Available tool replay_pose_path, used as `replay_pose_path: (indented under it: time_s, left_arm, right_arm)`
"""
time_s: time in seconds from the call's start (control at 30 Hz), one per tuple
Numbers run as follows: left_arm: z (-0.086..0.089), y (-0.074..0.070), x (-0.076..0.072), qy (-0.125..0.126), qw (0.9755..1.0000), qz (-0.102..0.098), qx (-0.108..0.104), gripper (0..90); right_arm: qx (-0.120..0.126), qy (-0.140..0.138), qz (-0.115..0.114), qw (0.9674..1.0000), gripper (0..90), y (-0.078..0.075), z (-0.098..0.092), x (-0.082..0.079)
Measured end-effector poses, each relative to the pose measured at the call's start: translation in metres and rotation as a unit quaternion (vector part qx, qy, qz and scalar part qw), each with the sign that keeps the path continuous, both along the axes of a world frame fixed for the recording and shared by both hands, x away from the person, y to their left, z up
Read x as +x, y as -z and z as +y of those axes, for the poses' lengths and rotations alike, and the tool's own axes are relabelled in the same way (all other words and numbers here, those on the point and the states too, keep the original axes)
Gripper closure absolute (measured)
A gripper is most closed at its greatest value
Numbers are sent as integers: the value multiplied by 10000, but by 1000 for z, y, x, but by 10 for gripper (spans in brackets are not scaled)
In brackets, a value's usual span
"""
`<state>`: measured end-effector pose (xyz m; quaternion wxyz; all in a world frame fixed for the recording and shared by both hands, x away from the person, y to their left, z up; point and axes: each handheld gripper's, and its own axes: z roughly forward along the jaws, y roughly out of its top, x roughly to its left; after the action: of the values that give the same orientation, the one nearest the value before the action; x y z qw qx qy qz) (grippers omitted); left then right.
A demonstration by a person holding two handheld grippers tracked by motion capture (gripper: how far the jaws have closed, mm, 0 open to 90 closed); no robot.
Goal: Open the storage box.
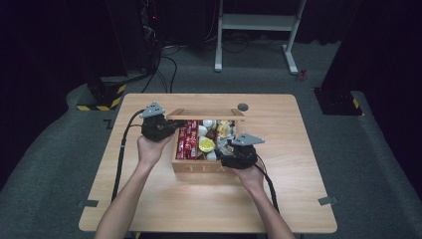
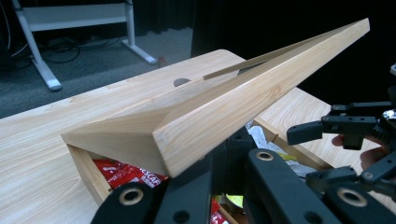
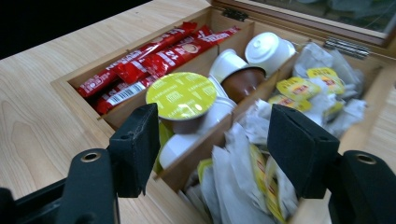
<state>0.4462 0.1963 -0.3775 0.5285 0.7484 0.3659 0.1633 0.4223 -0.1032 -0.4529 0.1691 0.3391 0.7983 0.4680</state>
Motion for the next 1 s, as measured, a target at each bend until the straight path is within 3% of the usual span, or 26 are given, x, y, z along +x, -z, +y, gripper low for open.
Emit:
replay_pose_path:
  time_s: [0.63, 1.0]
  left_arm:
    - [-2, -3, 5, 1, 10000, 68, 6, 900]
    - [-3, -7, 9, -19, 10000, 87, 43, 900]
  right_arm:
    - [-295, -184, 83, 9994, 328, 1, 39, 18]
    - [-471, -81, 194, 9987, 309, 3, 52, 25]
